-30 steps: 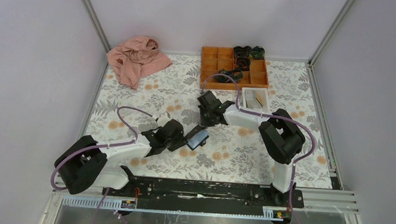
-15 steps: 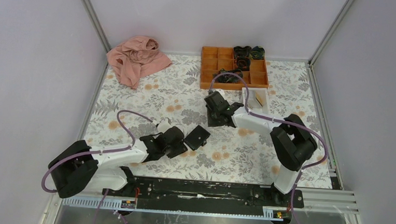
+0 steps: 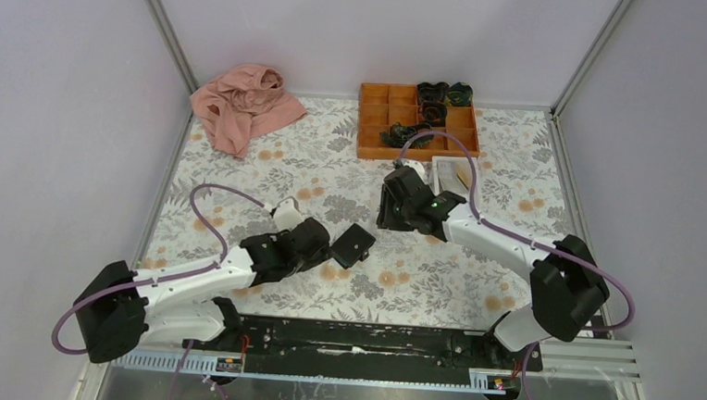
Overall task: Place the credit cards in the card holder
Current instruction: Adjust the card holder at the center of the board.
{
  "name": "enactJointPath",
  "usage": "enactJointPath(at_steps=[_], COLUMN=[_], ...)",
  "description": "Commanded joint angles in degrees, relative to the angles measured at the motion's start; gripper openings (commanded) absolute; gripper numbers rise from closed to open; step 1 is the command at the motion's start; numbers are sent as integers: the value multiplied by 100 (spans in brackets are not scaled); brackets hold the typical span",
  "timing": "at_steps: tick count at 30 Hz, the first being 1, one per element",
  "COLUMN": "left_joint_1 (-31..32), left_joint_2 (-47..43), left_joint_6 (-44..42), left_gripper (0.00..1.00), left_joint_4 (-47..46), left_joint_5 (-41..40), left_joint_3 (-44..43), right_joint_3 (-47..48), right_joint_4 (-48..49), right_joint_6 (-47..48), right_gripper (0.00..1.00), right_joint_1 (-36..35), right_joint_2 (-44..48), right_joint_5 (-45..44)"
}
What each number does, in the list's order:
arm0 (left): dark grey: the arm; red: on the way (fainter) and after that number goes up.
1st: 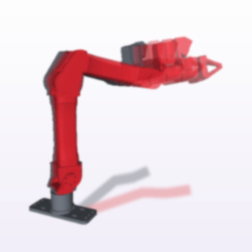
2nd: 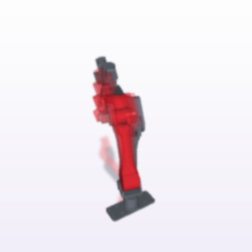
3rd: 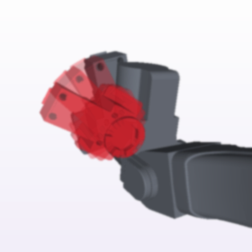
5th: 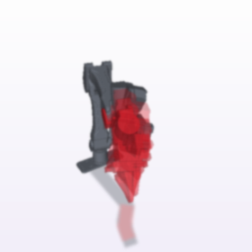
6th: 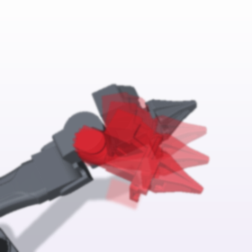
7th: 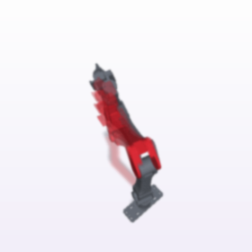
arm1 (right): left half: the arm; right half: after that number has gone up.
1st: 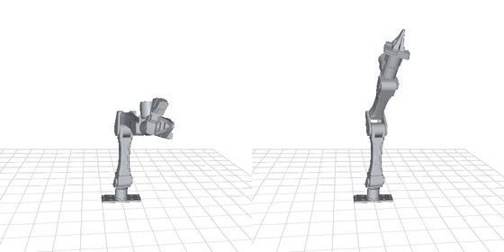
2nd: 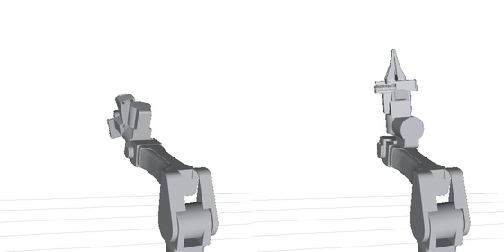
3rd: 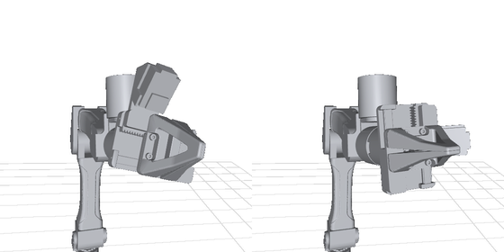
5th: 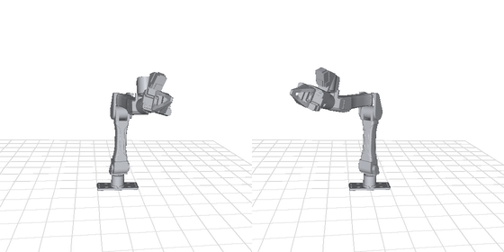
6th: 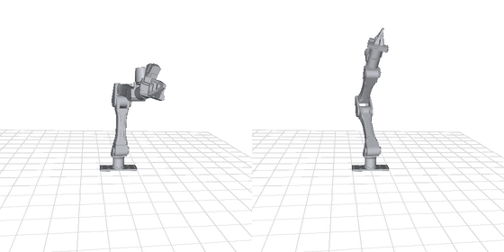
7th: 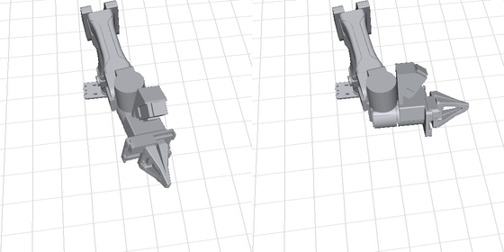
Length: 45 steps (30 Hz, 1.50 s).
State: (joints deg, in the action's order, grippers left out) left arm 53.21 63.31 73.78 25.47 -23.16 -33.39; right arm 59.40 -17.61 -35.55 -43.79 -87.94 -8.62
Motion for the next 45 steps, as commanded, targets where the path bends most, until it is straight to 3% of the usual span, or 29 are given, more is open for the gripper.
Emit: enactJointPath(at_steps=[1, 10, 12, 16, 20, 45], left_joint_1=[-162, -848, -917, -995, -1000, -976], left_joint_2=[349, 1147, 1226, 1449, 1600, 1819], left_joint_6=[-447, -1475, -1526, -1609, -1625, -899], left_gripper=[58, 59, 59, 58, 56, 50], left_joint_4=[-203, -1499, -1568, -1607, -1677, -1968], left_joint_5=[-485, 17, 21, 56, 145, 573], left_joint_3=[-262, -377, -400, -430, -369, 373], right_joint_3=[-35, -333, -510, -565, -517, 315], right_joint_4=[-180, -516, -507, -575, -447, 2], right_joint_6=[-470, -1104, -1177, -1033, -903, -501], right_gripper=[45, 44, 38, 18, 7, 4], right_joint_1=[-278, -610, -608, -612, -611, -610], right_joint_2=[318, 618, 728, 497, 60, -1579], right_joint_5=[84, -299, -473, -565, -332, 155])
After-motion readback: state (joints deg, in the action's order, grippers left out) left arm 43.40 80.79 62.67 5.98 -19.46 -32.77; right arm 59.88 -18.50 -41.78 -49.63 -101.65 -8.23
